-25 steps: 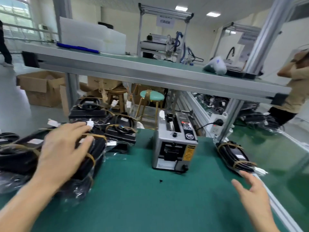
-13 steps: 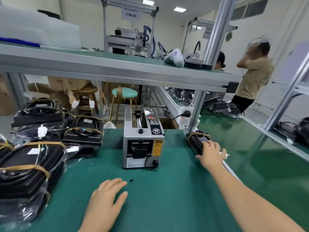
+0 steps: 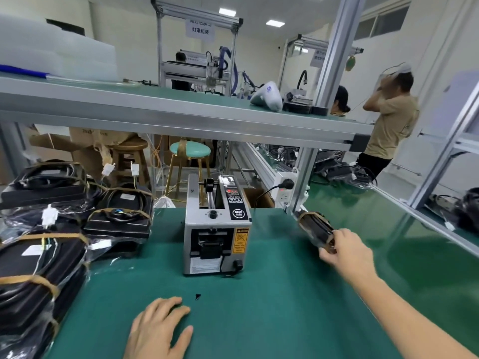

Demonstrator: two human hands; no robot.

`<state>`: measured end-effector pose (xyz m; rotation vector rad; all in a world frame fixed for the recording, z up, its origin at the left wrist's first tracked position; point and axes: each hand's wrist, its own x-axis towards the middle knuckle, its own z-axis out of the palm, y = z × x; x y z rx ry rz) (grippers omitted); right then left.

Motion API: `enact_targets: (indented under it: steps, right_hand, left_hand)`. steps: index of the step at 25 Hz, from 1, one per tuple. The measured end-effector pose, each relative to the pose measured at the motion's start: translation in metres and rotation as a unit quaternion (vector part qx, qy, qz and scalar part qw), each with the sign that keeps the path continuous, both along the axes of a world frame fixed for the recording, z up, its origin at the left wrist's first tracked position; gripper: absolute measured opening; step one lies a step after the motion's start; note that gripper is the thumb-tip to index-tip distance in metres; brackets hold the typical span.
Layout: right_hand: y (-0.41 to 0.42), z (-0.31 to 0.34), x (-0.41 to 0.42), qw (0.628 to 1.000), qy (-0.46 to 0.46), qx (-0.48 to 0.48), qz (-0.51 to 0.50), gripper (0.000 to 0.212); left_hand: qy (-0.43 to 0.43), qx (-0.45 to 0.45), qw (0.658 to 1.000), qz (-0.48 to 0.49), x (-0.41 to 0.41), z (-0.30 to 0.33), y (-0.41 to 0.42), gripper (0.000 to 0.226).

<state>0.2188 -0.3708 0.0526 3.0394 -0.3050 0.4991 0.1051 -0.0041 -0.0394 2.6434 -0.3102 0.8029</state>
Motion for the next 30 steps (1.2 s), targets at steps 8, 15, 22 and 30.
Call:
enact_targets:
  steps: [8,15,22,30]
  right_hand:
    - [0.03,0.119,-0.169,0.924,0.06,0.04,0.376,0.018]
    - [0.159,0.115,-0.174,0.78,0.029,-0.238,0.577,0.036]
    - [0.167,0.103,-0.121,0.825,0.036,0.223,0.519,0.042]
    - [0.211,0.055,-0.097,0.707,0.134,0.55,0.424,0.05]
  left_hand:
    - [0.059,-0.338,0.911,-0.227,-0.008,0.081,-0.037,0.033]
    - [0.531,-0.271,0.678,-0.429,0.022,0.133,-0.004,0.062]
    - [0.301,-0.492,0.767,-0.282,0.0,0.095,0.045,0.077]
    - [0.122,-0.605,0.764,-0.188,-0.008,0.07,0.038,0.073]
